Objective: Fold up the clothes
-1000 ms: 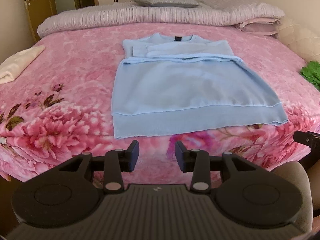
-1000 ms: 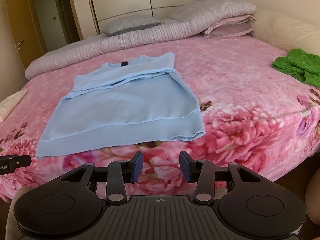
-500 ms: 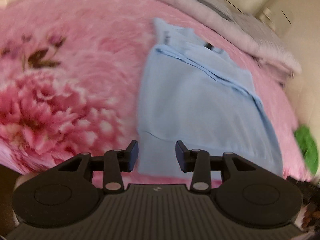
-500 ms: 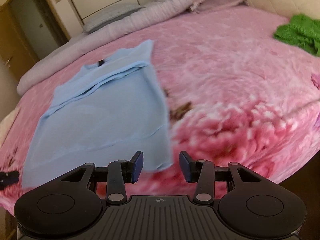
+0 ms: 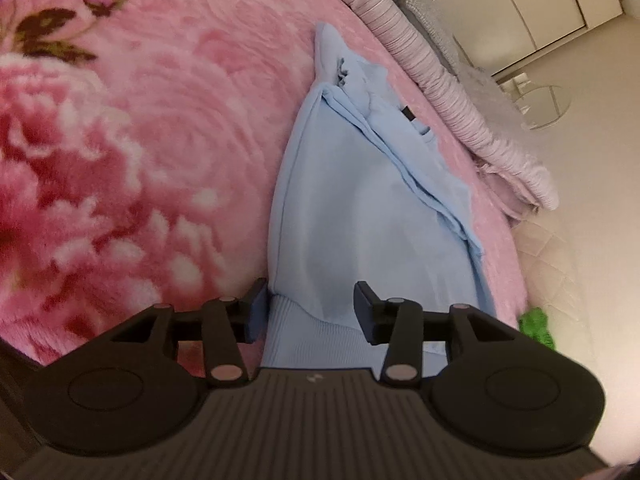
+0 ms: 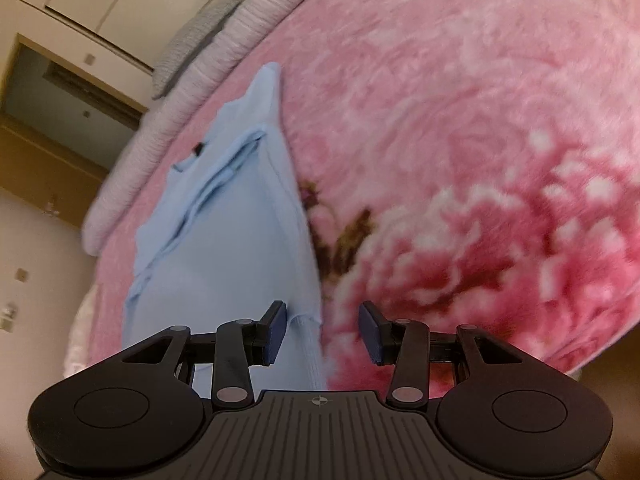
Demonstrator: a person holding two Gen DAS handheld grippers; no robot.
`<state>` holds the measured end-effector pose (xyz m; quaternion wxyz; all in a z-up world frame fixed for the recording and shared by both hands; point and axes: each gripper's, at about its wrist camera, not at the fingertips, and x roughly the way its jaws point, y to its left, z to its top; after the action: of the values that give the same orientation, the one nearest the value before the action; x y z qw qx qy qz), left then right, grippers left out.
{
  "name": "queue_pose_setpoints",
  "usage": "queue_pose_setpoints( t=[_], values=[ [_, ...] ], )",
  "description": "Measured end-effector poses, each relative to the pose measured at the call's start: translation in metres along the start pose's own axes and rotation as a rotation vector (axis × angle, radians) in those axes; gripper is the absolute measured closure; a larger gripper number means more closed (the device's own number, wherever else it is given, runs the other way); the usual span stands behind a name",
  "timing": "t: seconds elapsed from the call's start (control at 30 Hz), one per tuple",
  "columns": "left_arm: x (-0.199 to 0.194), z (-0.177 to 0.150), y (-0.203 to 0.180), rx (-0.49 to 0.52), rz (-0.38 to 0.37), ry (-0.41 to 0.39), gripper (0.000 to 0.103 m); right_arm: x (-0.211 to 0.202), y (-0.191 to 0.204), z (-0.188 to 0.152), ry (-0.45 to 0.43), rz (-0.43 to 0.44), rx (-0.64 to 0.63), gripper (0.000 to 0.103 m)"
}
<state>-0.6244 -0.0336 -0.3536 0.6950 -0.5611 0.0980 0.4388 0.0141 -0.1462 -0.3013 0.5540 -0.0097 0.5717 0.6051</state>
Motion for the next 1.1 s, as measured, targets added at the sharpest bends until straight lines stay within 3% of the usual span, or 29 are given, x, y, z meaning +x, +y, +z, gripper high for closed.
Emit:
queue_pose_setpoints(
  t=[0.13, 0.17, 0.2, 0.23, 0.27, 0.43, 0.7, 1.0, 1.1],
  values=[
    [0.004, -0.004, 0.0, 0.003, -0.018, -0.003, 0.068, -0.001, 0.0, -0.002, 0.02, 0.038, -0.009, 0.062],
    [0.005, -0.004, 0.0, 0.005, -0.022, 0.001, 0.077, -0.002, 0.001, -0.003, 0.019, 0.041, -0.011, 0.077],
    [0.008, -0.004, -0.001, 0.006, -0.033, 0.017, 0.084, -0.003, 0.002, -0.003, 0.018, 0.043, -0.014, 0.083],
    [0.01, -0.004, -0.002, 0.013, -0.043, 0.032, 0.098, -0.004, 0.004, -0.003, 0.017, 0.046, -0.016, 0.09],
    [0.013, -0.005, -0.004, 0.025, -0.042, 0.041, 0.099, -0.006, 0.005, -0.004, 0.015, 0.049, -0.018, 0.096],
    [0.002, -0.005, -0.007, 0.054, -0.047, 0.0, 0.1, -0.012, 0.011, -0.006, 0.009, 0.063, -0.029, 0.097],
    [-0.049, -0.007, -0.021, 0.118, -0.13, -0.085, 0.1, -0.044, 0.033, -0.012, -0.038, 0.111, -0.058, 0.098],
    [-0.102, -0.075, 0.007, 0.044, -0.124, 0.013, 0.1, -0.076, 0.029, -0.05, -0.002, 0.095, -0.051, 0.098],
    [-0.112, -0.078, 0.008, 0.03, -0.123, 0.032, 0.1, -0.084, 0.029, -0.057, 0.016, 0.095, -0.053, 0.098]
  ],
)
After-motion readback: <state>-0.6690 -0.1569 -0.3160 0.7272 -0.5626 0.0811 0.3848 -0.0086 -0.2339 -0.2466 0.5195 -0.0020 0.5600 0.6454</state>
